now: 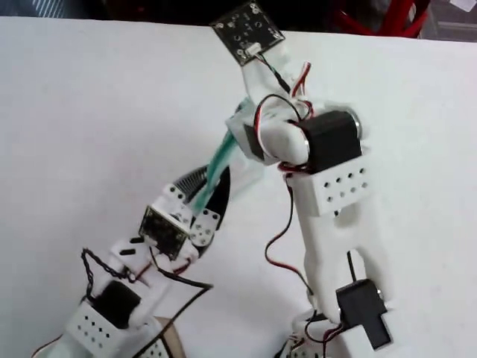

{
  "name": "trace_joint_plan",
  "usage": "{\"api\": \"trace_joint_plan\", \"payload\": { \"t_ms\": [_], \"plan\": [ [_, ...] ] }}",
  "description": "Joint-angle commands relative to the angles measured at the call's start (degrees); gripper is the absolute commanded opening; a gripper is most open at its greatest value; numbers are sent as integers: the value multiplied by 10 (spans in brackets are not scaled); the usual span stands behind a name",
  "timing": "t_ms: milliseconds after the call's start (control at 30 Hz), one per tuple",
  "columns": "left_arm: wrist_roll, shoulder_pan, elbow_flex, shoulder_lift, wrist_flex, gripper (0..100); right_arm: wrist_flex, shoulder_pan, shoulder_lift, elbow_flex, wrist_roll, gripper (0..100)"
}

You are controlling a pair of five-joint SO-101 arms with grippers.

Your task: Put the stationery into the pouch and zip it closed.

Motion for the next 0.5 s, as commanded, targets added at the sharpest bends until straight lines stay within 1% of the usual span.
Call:
{"api": "trace_joint_plan", "payload": {
  "t_ms": [0, 67, 133, 333, 400, 467],
  "plan": [
    [-1, 2, -5, 3, 2, 23, 2, 11, 23, -12, 2, 167],
    [-1, 1, -5, 3, 2, 23, 1, 11, 25, -12, 2, 117],
    [-1, -11, -5, 3, 1, 23, -2, 11, 25, -12, 5, 19],
    [0, -22, -6, 3, 2, 23, -20, 20, 25, -12, 6, 19],
    [0, -22, -6, 3, 2, 23, -51, 39, 25, -12, 7, 19],
    [0, -22, -6, 3, 2, 23, -102, 69, 29, -7, 33, 19]
  ]
}}
